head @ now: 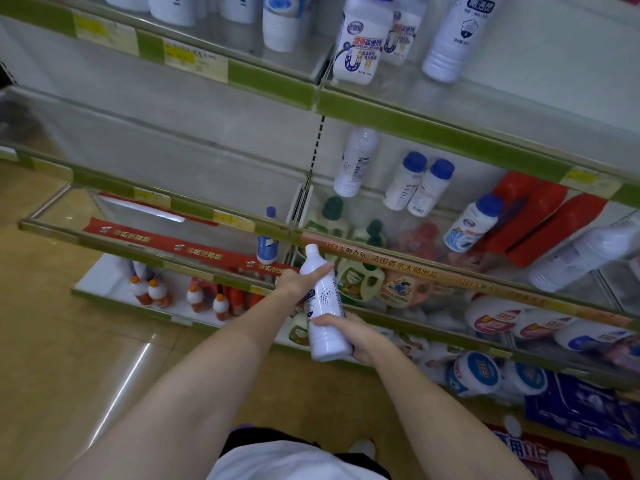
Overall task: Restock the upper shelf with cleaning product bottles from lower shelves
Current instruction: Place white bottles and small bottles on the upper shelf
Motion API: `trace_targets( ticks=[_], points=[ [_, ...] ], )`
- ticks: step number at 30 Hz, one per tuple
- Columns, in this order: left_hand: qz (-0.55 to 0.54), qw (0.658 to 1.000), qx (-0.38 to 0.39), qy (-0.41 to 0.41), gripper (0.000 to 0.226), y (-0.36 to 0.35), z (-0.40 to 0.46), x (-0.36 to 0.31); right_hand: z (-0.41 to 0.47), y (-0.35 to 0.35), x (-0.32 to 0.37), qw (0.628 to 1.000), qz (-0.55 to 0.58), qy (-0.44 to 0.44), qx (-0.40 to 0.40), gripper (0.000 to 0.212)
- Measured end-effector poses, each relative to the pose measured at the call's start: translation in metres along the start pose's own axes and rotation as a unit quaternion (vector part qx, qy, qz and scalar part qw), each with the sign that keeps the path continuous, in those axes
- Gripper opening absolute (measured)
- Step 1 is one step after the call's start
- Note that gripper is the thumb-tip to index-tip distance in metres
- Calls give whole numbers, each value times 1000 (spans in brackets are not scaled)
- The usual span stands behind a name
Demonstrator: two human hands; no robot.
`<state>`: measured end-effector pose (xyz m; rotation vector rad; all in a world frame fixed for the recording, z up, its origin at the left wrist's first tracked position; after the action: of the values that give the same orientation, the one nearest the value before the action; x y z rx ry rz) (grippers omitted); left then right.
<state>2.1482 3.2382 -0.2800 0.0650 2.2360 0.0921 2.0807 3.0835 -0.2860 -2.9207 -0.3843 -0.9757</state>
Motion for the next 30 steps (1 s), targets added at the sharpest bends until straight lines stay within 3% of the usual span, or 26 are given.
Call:
trace_targets(
  ticks=[7, 11, 16, 19, 23, 27, 30],
  points=[
    [3, 999, 35, 14, 105, 3, -4, 0, -3, -2, 2, 999, -28, 3, -30, 85],
    [-67, 991, 100, 53, 113, 2, 8, 7, -5, -4, 6, 991, -99, 40, -80, 78],
    [-125, 979, 131, 94, 124, -3, 2, -1, -10, -9, 8, 934, -296, 71, -186, 77],
    [-124, 987, 76, 73, 116, -7, 0, -5, -9, -10, 10, 920, -333, 73, -194, 77],
    [-142, 990, 10, 17, 72, -11, -7, -11, -10, -6, 17, 953, -246, 89, -151, 86],
    [-191, 981, 21, -14, 70, -12, -10, -20, -12, 9, 20, 991, -105, 61, -60, 108],
    [-202, 977, 66, -37, 74, -13, -15, -28, -19, 12, 20, 995, -63, 76, -5, 80]
  ],
)
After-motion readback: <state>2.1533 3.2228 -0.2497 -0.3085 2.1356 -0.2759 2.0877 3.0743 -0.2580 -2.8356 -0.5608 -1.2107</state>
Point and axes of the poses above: each hand's wrist, its own z-axis towards the middle knuckle, its own y-axis out of the back of the hand, x = y × z, the point moved 1 cm from there along z, towards the middle knuckle, and after that the axes turned 3 degrees about -y, right-handed, at the moved point
